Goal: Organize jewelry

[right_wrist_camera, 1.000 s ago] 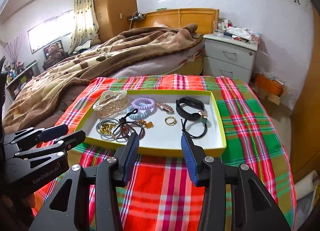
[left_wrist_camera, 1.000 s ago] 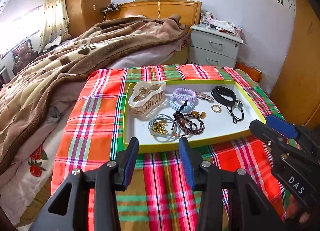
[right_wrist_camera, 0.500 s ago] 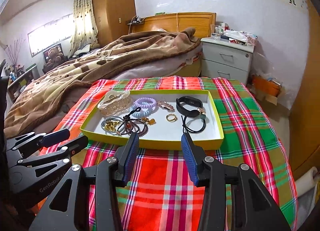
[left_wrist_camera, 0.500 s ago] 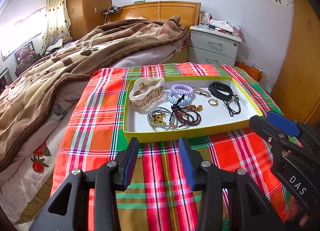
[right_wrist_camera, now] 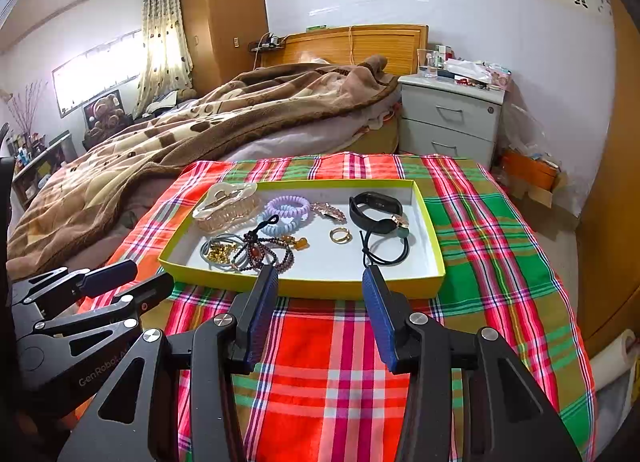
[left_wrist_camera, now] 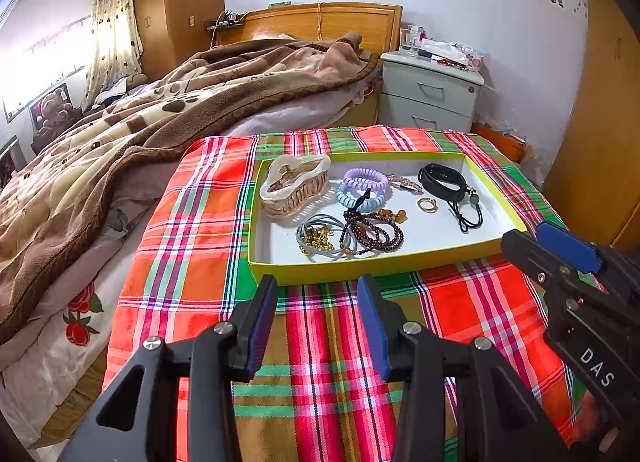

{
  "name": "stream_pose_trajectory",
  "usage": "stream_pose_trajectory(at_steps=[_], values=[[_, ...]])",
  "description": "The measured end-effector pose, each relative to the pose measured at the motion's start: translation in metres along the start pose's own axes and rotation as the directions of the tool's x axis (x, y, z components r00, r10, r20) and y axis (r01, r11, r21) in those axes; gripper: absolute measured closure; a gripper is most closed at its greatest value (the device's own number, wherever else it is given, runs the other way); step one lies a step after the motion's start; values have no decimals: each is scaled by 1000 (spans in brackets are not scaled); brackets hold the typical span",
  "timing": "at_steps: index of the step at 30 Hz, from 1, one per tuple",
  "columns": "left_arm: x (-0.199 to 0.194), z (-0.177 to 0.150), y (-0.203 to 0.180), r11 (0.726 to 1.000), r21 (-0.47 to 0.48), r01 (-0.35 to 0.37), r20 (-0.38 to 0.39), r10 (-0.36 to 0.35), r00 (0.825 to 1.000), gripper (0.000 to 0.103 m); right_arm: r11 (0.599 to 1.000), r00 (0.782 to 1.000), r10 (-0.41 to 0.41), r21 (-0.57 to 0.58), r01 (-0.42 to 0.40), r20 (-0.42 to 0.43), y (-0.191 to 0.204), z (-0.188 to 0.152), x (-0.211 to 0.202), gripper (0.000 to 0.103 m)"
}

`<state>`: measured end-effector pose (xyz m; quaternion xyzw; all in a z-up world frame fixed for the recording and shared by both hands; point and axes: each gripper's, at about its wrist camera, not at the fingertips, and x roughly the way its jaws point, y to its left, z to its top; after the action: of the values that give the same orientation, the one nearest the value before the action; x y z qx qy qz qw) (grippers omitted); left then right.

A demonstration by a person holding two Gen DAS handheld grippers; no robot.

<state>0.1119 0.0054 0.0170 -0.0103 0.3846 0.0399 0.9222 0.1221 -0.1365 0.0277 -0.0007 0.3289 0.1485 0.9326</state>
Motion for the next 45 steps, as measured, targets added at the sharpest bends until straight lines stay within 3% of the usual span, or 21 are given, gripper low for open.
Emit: stream_pose_trajectory(at_steps=[45], values=[[3,0,6,999,-31,14,-23,-14,1000,60,1000,1000,-2,-1,2,0,2,1,-4,58]])
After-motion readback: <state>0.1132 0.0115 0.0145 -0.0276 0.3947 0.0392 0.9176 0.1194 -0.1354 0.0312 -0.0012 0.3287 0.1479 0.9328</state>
